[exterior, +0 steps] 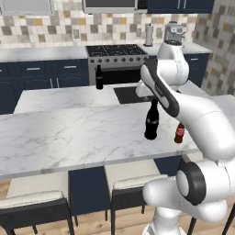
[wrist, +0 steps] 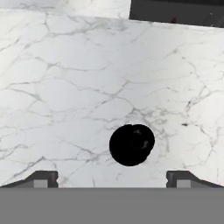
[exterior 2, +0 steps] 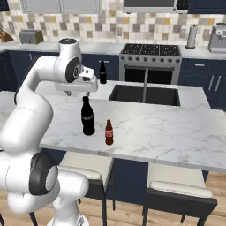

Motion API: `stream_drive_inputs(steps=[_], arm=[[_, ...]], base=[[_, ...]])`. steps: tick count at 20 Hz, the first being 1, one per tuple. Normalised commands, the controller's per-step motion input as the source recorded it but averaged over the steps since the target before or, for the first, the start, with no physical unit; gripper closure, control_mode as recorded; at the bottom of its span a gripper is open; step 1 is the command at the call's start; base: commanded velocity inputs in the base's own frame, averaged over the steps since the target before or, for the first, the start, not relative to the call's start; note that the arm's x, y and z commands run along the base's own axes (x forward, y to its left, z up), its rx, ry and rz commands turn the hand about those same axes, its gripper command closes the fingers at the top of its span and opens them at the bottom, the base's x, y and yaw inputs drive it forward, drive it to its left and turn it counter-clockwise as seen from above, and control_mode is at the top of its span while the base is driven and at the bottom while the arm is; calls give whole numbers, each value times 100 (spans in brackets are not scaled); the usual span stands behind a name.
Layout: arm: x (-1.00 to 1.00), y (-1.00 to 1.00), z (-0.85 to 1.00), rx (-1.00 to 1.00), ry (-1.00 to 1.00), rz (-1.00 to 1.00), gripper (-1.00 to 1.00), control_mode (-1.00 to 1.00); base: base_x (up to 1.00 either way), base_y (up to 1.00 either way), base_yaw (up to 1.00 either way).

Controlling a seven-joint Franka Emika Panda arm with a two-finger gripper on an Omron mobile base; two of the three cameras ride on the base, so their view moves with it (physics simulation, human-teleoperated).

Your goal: Place the large bottle from the dining counter next to the other large bottle outside the sink, and place the small bottle from the dining counter next to the other small bottle inside the sink.

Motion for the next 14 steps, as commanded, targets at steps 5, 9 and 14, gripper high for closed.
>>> stream_drive_inputs(steps=[5,9,14], arm=[[0,26,11,-15,3,0,-100,-100],[8,-12,2,0,5,5,-100,-100],[3,-3,1,0,15,1,-100,-100]], base=[[0,0,0],[0,0,0],[0,0,0]])
